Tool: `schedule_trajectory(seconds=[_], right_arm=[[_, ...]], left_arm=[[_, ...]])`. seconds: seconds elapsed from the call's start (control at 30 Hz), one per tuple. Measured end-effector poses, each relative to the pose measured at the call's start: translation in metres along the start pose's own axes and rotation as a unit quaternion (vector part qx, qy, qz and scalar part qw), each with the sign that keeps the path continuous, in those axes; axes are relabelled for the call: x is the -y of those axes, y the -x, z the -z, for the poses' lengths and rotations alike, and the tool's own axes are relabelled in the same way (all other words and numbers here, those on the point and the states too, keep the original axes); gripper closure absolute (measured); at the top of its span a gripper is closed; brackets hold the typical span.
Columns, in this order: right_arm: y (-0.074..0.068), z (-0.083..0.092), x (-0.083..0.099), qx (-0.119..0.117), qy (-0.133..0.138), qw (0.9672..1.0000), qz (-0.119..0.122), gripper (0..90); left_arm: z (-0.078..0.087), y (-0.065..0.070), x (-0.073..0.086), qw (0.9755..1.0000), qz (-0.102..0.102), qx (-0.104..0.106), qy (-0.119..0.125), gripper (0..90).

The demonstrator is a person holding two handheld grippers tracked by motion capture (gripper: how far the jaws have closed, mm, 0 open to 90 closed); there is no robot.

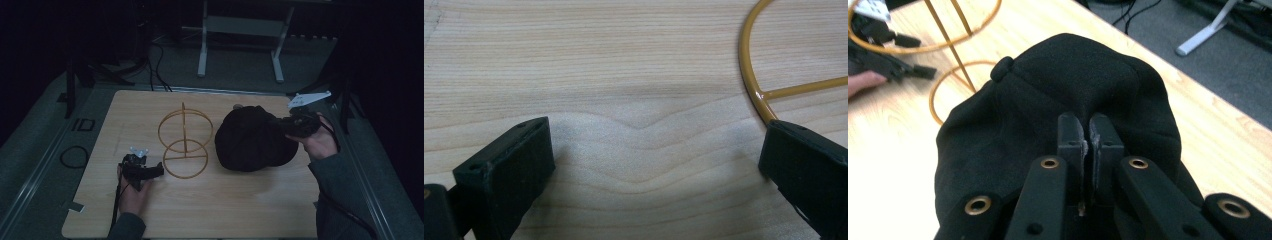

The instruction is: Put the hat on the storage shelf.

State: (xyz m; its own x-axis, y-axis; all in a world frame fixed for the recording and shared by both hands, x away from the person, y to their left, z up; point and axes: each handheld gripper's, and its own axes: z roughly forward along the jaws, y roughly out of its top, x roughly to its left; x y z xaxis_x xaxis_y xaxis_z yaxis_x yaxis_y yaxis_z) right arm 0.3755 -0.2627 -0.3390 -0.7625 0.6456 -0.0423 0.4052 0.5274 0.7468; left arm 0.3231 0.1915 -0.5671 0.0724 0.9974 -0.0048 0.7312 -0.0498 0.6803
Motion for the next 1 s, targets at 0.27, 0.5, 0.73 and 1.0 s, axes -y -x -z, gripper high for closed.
schedule_trajectory(seconds=[0.27,0.5,0.73,1.0], right_arm=[[0.002,0.012,-0.009,-0.005,0.041,0.9990,-0.017,86.3],[0.005,0.022,-0.015,0.002,0.067,0.9973,-0.029,86.3],[0.007,0.031,-0.020,0.006,0.084,0.9958,-0.035,86.3],[0.015,0.039,-0.025,0.013,0.101,0.9939,-0.044,86.4]], left_arm=[[0.000,0.000,0.000,1.0000,0.001,0.000,0.000,0.8],[0.000,0.000,0.000,1.0000,0.000,0.000,0.000,0.8],[0.000,0.000,0.000,1.0000,0.000,0.000,0.000,0.8],[0.000,0.000,0.000,1.0000,0.000,0.000,0.000,0.8]])
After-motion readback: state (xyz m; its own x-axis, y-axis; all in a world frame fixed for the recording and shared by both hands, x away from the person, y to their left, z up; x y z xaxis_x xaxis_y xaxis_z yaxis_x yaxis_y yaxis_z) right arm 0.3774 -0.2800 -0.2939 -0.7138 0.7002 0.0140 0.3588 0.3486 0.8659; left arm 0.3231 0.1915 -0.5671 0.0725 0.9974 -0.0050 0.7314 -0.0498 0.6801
